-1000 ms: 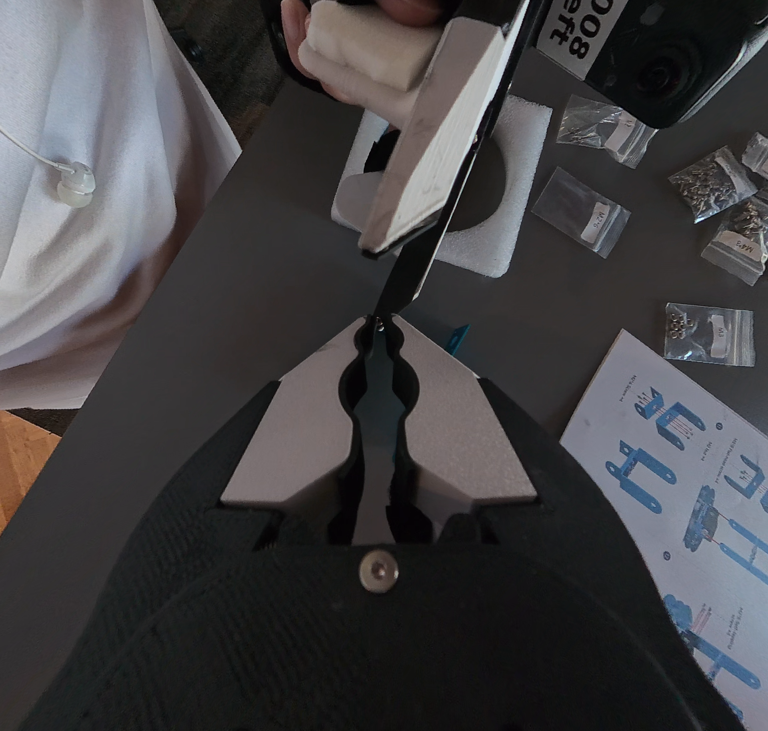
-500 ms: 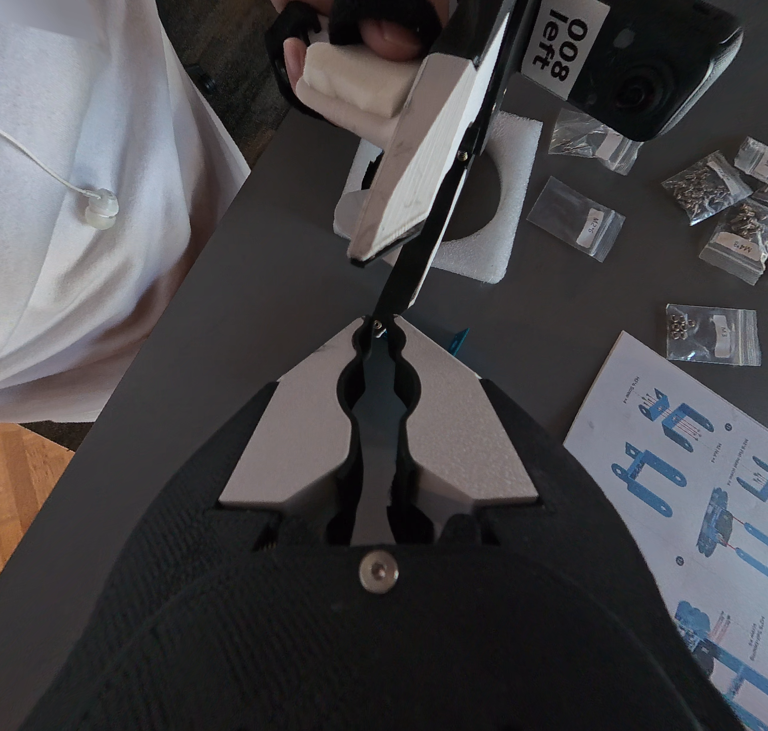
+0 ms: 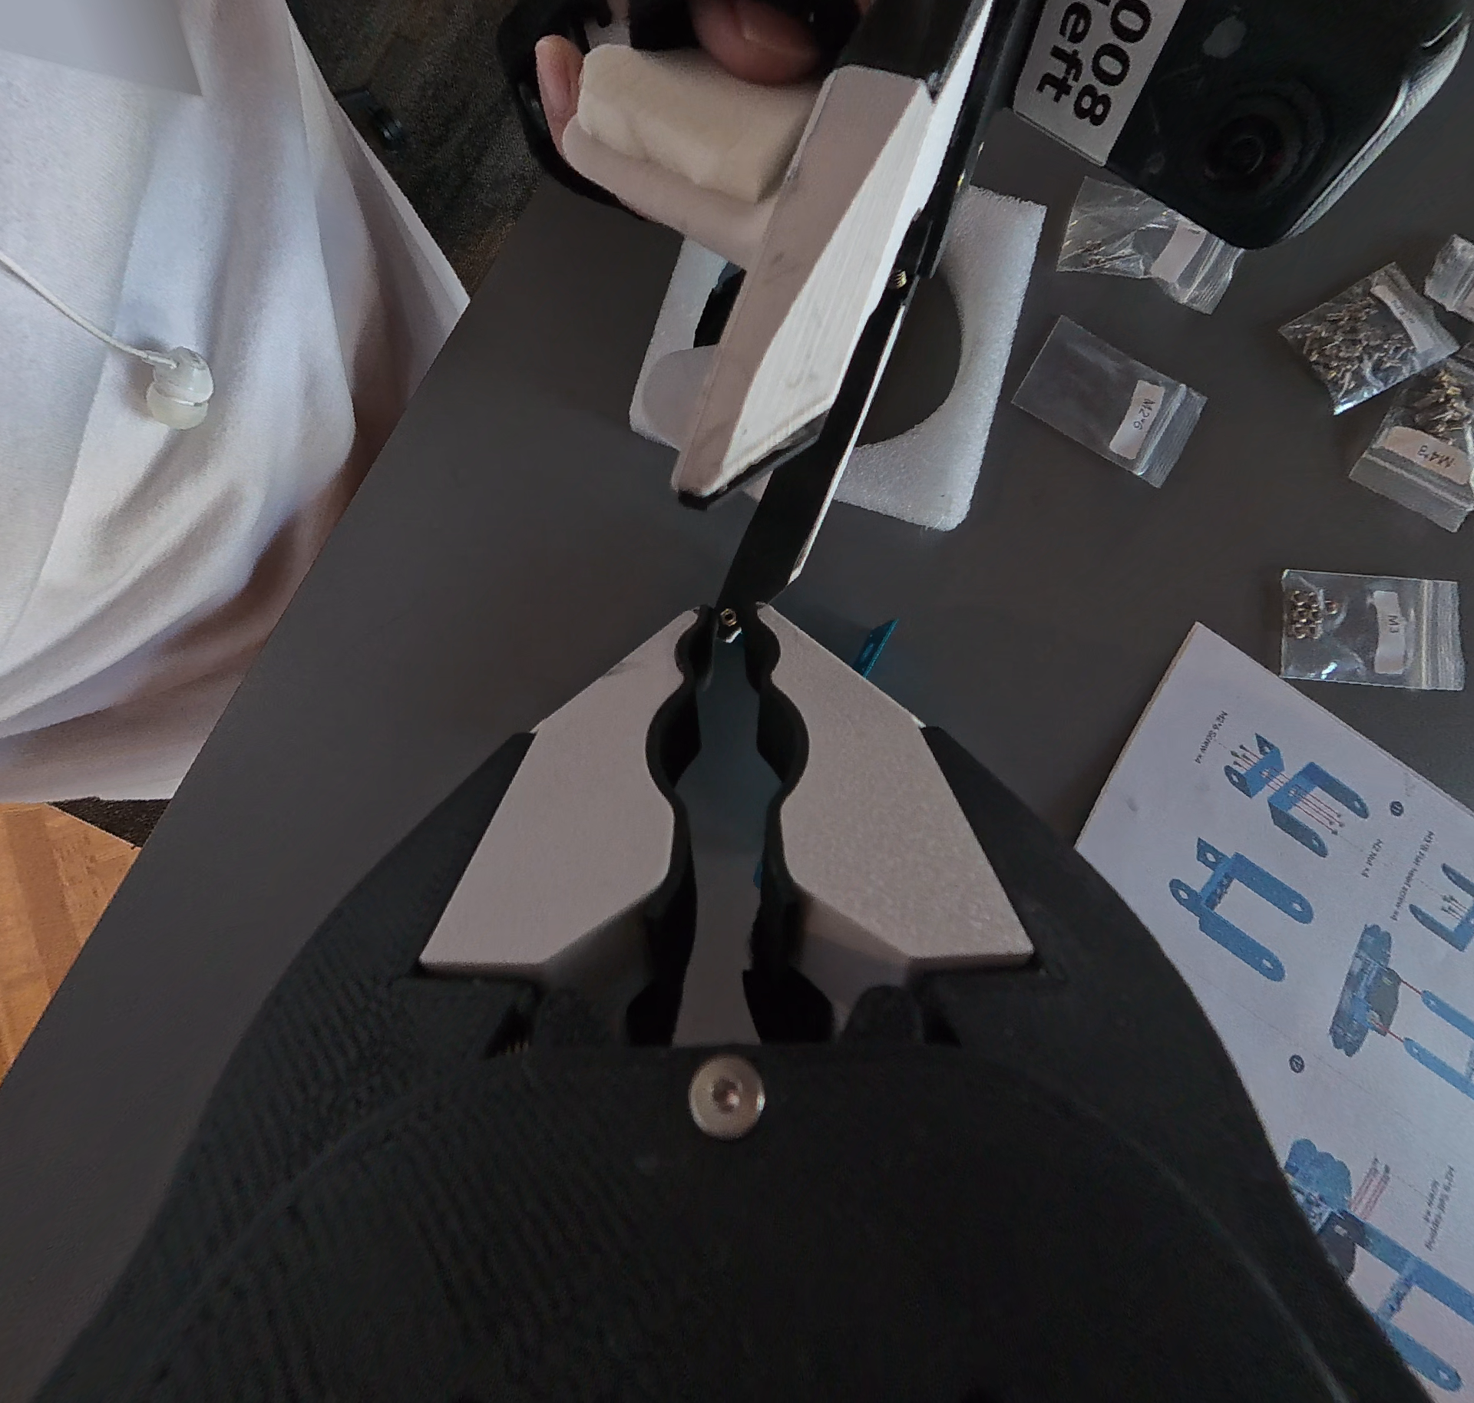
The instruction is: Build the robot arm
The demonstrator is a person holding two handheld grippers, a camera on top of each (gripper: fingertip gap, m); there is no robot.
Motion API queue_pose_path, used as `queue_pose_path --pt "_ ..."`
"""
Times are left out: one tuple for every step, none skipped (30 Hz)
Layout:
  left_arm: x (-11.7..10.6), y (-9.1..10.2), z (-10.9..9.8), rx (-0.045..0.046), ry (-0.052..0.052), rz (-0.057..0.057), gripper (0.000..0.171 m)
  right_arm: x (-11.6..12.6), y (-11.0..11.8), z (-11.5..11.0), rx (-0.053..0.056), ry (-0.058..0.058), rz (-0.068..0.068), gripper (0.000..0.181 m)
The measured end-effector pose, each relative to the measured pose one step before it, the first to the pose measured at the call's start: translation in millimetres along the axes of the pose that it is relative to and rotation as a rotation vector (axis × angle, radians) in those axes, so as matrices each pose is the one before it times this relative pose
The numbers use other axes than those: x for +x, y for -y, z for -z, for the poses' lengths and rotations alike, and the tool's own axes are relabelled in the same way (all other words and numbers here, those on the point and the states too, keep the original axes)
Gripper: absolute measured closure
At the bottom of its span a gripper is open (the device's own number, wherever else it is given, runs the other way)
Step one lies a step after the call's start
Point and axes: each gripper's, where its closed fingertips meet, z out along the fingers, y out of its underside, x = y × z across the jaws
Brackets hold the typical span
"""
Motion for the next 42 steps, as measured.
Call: queue_pose_path --pt "0.18 0.06 -0.01 -0.00045 -0.0004 -0.0009 0.101 0.48 -0.38 0.09 -0.0019 -0.0028 0.0002 0.175" --pt "0.0 0.1 -0.11 -0.00049 -0.0001 0.0003 0.101 0.14 -0.15 -0.17 -0.0004 0.0 -0.0017 0.175" --pt "-0.08 -0.02 -0.27 -0.00109 0.0008 -0.0003 0.1 0.01 -0.05 -0.13 -0.0002 0.0013 -0.003 0.175" --pt "-0.09 0.09 -0.11 -0.00075 0.0011 -0.0013 0.099 0.41 -0.55 -0.24 -0.0032 -0.0011 -0.0015 0.175" --pt "0.0 0.1 -0.13 0.00006 0.0001 -0.0009 0.099 0.28 -0.28 0.01 -0.002 -0.0018 -0.0003 0.176" --pt "0.18 0.26 0.03 0.00029 -0.0009 0.0011 0.099 -0.11 0.02 -0.01 0.0001 0.0005 -0.0005 0.178" --pt "0.09 0.26 0.14 0.00027 -0.001 0.0011 0.098 0.26 -0.2 -0.06 -0.0016 -0.0007 -0.0024 0.178" --pt "-0.05 0.15 0.06 0.00031 -0.0002 0.0005 0.099 0.09 0.06 -0.01 0.0009 -0.0017 -0.0014 0.179" --pt "-0.09 0.06 0.0 -0.00003 -0.0006 0.0005 0.099 0.13 -0.09 0.01 0.0015 -0.002 -0.0007 0.179" --pt "-0.07 -0.01 0.03 -0.00053 -0.0007 0.0005 0.099 0.11 0.02 -0.01 0.0034 -0.0019 -0.0024 0.179" --pt "0.09 0.21 0.03 0.00095 -0.0023 0.0012 0.099 -0.17 0.22 0.24 0.0063 -0.0026 -0.0021 0.179" --pt "0.25 0.47 0.2 0.00288 -0.0026 0.0009 0.099 0.37 0.11 0.34 0.0091 -0.0067 -0.0018 0.179" --pt "0.17 0.43 0.34 0.00236 -0.0023 0.0003 0.1 0.43 0.55 0.67 0.0144 -0.0101 -0.0018 0.179" --pt "0.11 0.27 0.3 0.00133 -0.0013 0.0001 0.1 0.03 0.95 0.91 0.0203 -0.0071 -0.0054 0.179" --pt "-0.2 0.18 0.35 0.00081 0.0004 0.0005 0.1 0.03 0.88 1.13 0.0226 -0.0065 -0.0115 0.179" --pt "-0.37 0.39 0.58 0.00182 0.0012 0.0007 0.1 0.16 0.67 1.38 0.024 -0.0081 -0.0119 0.179" --pt "-0.54 0.16 0.87 0.00129 0.002 0.0008 0.1 0.86 0.57 1.69 0.0268 -0.0138 -0.0112 0.179" --pt "-0.91 0.2 1.29 0.0009 0.0039 0.0004 0.1 1.27 0.33 1.95 0.0283 -0.017 -0.013 0.179" --pt "-1.11 0.27 1.79 0.00336 0.0069 -0.0024 0.1 1.55 0.11 2.12 0.0302 -0.0188 -0.0161 0.179" --pt "-1.19 0.6 2.34 0.00577 0.0093 -0.0066 0.1 0.67 -0.1 1.95 0.0323 -0.0147 -0.0181 0.179" --pt "-0.56 0.41 2.57 0.0061 0.009 -0.0132 0.101 0.78 -0.52 1.58 0.0324 -0.0171 -0.0181 0.179" --pt "0.26 0.1 2.59 0.00534 0.0072 -0.0186 0.102 0.63 -0.77 1.19 0.0344 -0.0177 -0.0178 0.179" --pt "1.73 0.33 2.53 0.00611 0.003 -0.0304 0.103 1.38 -0.78 0.84 0.0364 -0.0236 -0.0168 0.179" --pt "3.43 0.08 2.04 0.00294 0.0006 -0.0485 0.105 1.19 -1.44 0.63 0.0313 -0.0233 -0.0138 0.179" --pt "3.77 -1.22 1.36 -0.00734 0.005 -0.0671 0.109 0.19 -1.36 0.63 0.03 -0.016 -0.0109 0.179" --pt "-0.2 -1.85 1.13 -0.01196 0.0356 -0.0751 0.11 0.81 -1.67 0.77 0.0227 -0.0194 -0.0085 0.179" --pt "-3.06 -1.6 1.21 -0.00966 0.0582 -0.0854 0.109 0.76 -1.99 0.92 0.0169 -0.0173 -0.0011 0.179" --pt "-4.72 -2.61 0.95 -0.01748 0.0695 -0.0831 0.109 0.35 -0.92 0.81 0.0181 -0.0132 0.0036 0.179" --pt "-5.21 -3.28 0.62 -0.02329 0.0716 -0.0682 0.109 -0.07 -0.21 0.61 0.0199 -0.0093 0.0051 0.179" --pt "-4.31 -2.22 0.33 -0.01545 0.0619 -0.0538 0.11 -1.02 -0.64 0.21 0.0118 -0.0003 0.007 0.179" --pt "-3.59 -1.63 -0.1 -0.00834 0.0527 -0.0361 0.113 0.34 -1.82 0.06 -0.0005 -0.0079 0.0168 0.179" --pt "-3.87 -1.95 -0.66 -0.00919 0.044 -0.012 0.117 0.86 -1.38 0.22 -0.0014 -0.0112 0.0286 0.179" --pt "-2.35 -2.39 -1.47 -0.01151 0.0218 0.0087 0.119 -0.24 -0.68 0.18 -0.0012 -0.0032 0.0316 0.179" --pt "-0.07 -2.78 -2.34 -0.01322 0.0002 0.0236 0.121 0.13 -0.45 0.28 -0.0019 -0.0052 0.0352 0.179" --pt "-0.18 -1.74 -2.22 -0.00404 -0.0038 0.0303 0.127 0.89 -0.33 0.5 0.0 -0.0112 0.0443 0.179" --pt "-0.16 0.36 -2.05 0.01511 -0.0047 0.024 0.131 0.34 -0.52 0.44 0.0002 -0.006 0.0442 0.179" --pt "0.48 1.03 -1.93 0.02045 -0.006 0.0148 0.132 -0.04 -1.49 0.16 -0.0057 -0.0016 0.0411 0.179" --pt "-0.99 0.45 -1.72 0.01361 0.0032 0.0152 0.132 -0.22 -2.0 -0.01 -0.0065 -0.0005 0.0473 0.179" --pt "-0.92 0.65 -1.32 0.0105 0.005 0.0129 0.13 -0.39 -1.2 0.1 0.0011 -0.0009 0.0489 0.179" --pt "-0.45 0.66 -1.09 0.00805 0.0064 0.0077 0.127 -1.01 -1.24 -0.16 0.0019 0.0051 0.0448 0.179" --pt "-1.34 0.53 -0.81 0.00577 0.0147 0.0049 0.122 -1.3 -1.66 -0.32 0.0016 0.0105 0.0376 0.179" --pt "-1.72 0.33 -0.23 0.00329 0.0176 0.0033 0.117 -0.05 -1.18 -0.22 0.0067 0.004 0.0324 0.179"
